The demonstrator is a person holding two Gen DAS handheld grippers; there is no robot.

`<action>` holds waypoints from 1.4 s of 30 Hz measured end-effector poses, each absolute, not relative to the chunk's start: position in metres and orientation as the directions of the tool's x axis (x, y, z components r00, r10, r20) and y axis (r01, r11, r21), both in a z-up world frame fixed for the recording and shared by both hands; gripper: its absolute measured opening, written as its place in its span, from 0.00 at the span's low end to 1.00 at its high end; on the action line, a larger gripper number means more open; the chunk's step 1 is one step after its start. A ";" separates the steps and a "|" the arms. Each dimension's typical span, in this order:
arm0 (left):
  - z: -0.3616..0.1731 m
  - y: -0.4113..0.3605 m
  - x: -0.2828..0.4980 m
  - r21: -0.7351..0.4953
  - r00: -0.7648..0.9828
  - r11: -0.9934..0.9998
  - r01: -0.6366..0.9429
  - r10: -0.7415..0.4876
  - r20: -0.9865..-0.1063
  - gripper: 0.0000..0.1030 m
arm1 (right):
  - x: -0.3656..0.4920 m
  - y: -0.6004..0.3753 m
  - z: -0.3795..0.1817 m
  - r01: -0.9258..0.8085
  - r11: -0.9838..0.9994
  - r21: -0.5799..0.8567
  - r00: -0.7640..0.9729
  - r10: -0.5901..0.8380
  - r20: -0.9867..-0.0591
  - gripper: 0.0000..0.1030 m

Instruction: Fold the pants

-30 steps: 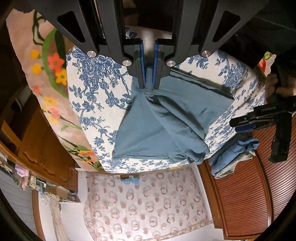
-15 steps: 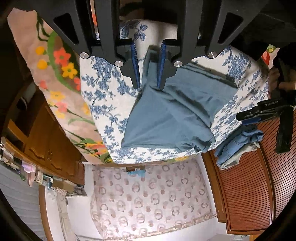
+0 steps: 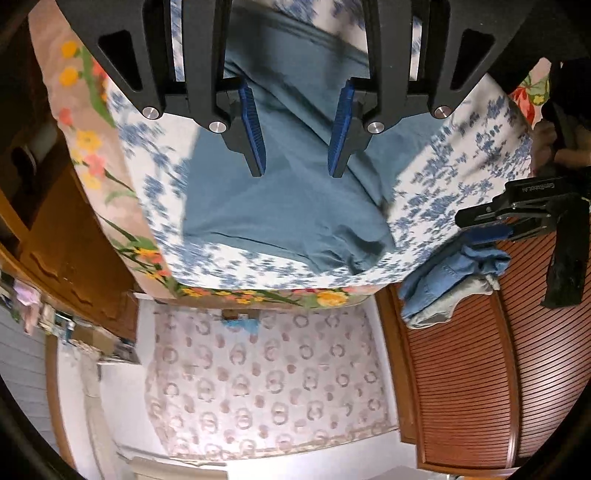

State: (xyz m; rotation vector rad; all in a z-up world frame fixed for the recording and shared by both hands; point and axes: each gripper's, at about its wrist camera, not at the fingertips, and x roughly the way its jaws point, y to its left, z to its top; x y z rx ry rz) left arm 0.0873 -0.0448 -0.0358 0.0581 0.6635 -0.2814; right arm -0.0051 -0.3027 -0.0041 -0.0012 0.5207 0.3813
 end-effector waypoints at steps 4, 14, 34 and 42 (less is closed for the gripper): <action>-0.035 -0.040 0.088 -0.035 0.756 0.964 0.265 -0.230 -0.613 0.68 | 0.012 -0.286 -0.004 -0.400 0.910 0.106 0.776 0.398 -0.490 0.36; -0.040 -0.026 0.089 -0.043 0.758 0.972 0.232 -0.208 -0.619 0.68 | 0.061 -0.249 -0.003 -0.461 0.884 0.083 0.735 0.432 -0.522 0.48; -0.053 -0.005 0.090 -0.074 0.755 0.978 0.194 -0.197 -0.625 0.68 | 0.145 -0.191 -0.006 -0.536 0.838 -0.104 0.670 0.347 -0.656 0.29; -0.058 -0.007 0.090 -0.080 0.748 0.976 0.200 -0.205 -0.632 0.68 | 0.139 -0.196 0.002 -0.513 0.857 -0.052 0.690 0.376 -0.618 0.05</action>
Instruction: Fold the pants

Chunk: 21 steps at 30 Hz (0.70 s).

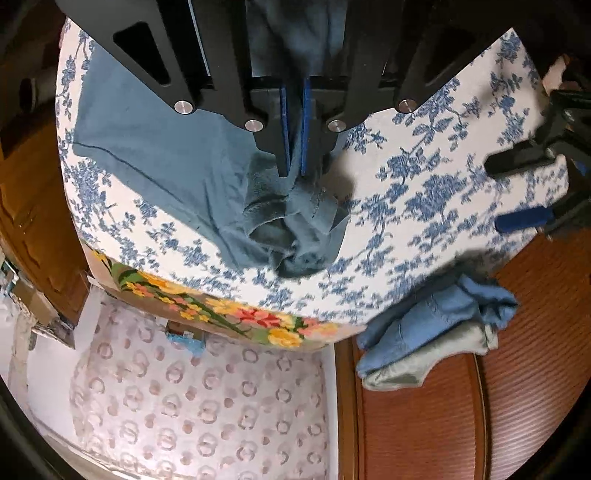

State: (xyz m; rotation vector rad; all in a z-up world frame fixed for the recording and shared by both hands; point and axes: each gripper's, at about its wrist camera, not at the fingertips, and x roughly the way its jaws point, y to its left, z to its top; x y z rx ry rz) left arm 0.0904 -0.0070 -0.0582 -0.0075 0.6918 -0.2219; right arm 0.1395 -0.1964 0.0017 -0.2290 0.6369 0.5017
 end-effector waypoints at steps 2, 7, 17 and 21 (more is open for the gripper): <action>-0.057 -0.009 0.090 -0.081 0.745 0.976 0.204 -0.208 -0.633 0.68 | 0.137 -0.201 0.005 -0.506 0.862 -0.041 0.700 0.382 -0.604 0.05; -0.058 -0.016 0.090 -0.076 0.741 0.972 0.223 -0.220 -0.635 0.68 | 0.133 -0.217 0.014 -0.493 0.870 -0.032 0.715 0.384 -0.584 0.05; -0.058 -0.022 0.089 -0.069 0.738 0.969 0.237 -0.226 -0.636 0.68 | 0.147 -0.271 0.027 -0.392 0.920 0.004 0.757 0.325 -0.567 0.05; -0.058 -0.025 0.091 -0.067 0.735 0.968 0.242 -0.227 -0.638 0.68 | 0.157 -0.289 0.025 -0.333 0.943 0.012 0.766 0.278 -0.580 0.05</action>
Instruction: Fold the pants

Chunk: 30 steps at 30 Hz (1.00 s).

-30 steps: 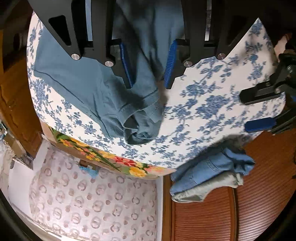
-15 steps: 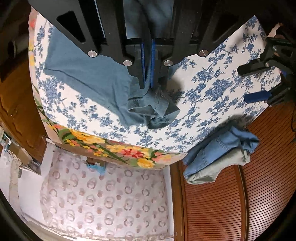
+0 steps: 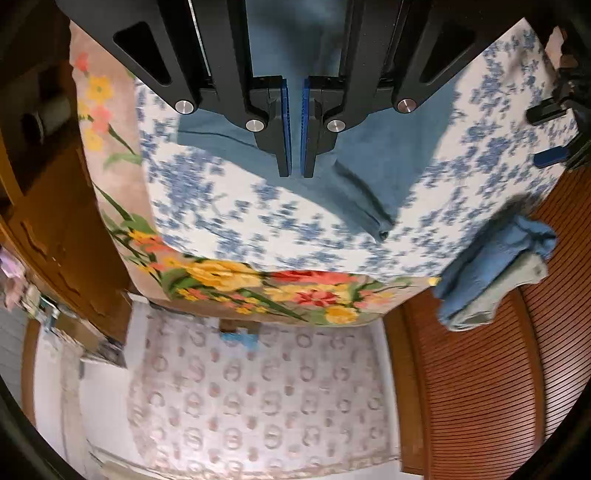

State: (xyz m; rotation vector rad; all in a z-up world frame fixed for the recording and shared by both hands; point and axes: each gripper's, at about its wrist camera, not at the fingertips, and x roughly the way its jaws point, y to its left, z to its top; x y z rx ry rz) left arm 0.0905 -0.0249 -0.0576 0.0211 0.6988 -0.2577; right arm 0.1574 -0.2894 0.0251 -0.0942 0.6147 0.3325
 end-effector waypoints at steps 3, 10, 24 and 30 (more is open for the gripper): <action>-0.057 -0.029 0.093 -0.059 0.735 0.967 0.249 -0.228 -0.638 0.68 | 0.161 -0.299 0.021 -0.292 0.956 0.029 0.768 0.252 -0.588 0.05; -0.052 -0.047 0.106 -0.037 0.735 0.958 0.284 -0.242 -0.634 0.68 | 0.155 -0.282 0.013 -0.348 0.936 0.047 0.748 0.308 -0.588 0.20; -0.061 -0.087 0.154 -0.038 0.652 0.928 0.370 -0.289 -0.701 0.68 | 0.189 -0.263 -0.015 -0.443 0.896 0.030 0.625 0.333 -0.706 0.27; -0.073 -0.095 0.160 -0.014 0.629 0.926 0.376 -0.267 -0.731 0.68 | 0.195 -0.254 -0.021 -0.462 0.887 0.013 0.611 0.328 -0.720 0.27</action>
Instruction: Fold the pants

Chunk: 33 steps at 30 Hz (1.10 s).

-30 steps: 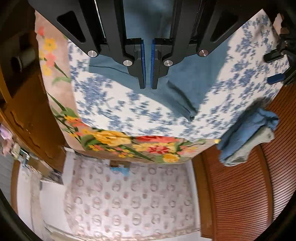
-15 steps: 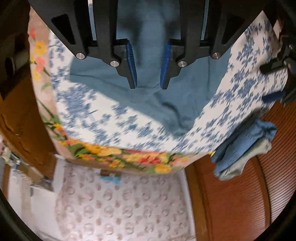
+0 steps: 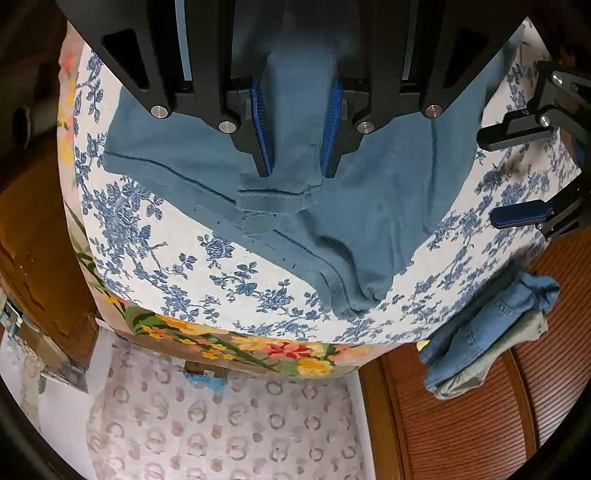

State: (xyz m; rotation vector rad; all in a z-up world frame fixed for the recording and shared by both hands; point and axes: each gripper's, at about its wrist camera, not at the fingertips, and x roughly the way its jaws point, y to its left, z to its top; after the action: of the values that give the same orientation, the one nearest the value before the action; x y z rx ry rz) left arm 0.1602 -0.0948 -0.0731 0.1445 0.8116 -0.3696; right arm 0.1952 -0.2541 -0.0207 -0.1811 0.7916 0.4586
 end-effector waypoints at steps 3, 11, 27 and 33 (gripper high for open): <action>-0.079 -0.096 0.162 -0.008 0.619 0.927 0.375 -0.257 -0.742 0.68 | 0.196 -0.249 -0.023 -0.472 0.882 -0.017 0.612 0.313 -0.726 0.27; -0.091 -0.105 0.164 0.009 0.586 0.915 0.402 -0.250 -0.770 0.68 | 0.192 -0.255 -0.021 -0.464 0.886 -0.014 0.626 0.317 -0.712 0.03; -0.094 -0.100 0.168 -0.037 0.562 0.921 0.387 -0.268 -0.783 0.75 | 0.194 -0.335 -0.010 -0.254 0.965 0.068 0.709 0.234 -0.665 0.03; -0.095 -0.101 0.168 -0.034 0.563 0.922 0.386 -0.264 -0.783 0.76 | 0.201 -0.339 -0.014 -0.169 0.984 0.052 0.726 0.160 -0.669 0.13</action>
State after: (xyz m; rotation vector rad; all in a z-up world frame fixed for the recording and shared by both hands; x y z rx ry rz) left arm 0.1683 -0.1007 -0.0946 0.1479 0.8950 -0.3845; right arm 0.2008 -0.3391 -0.0136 -0.0130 0.7369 0.1815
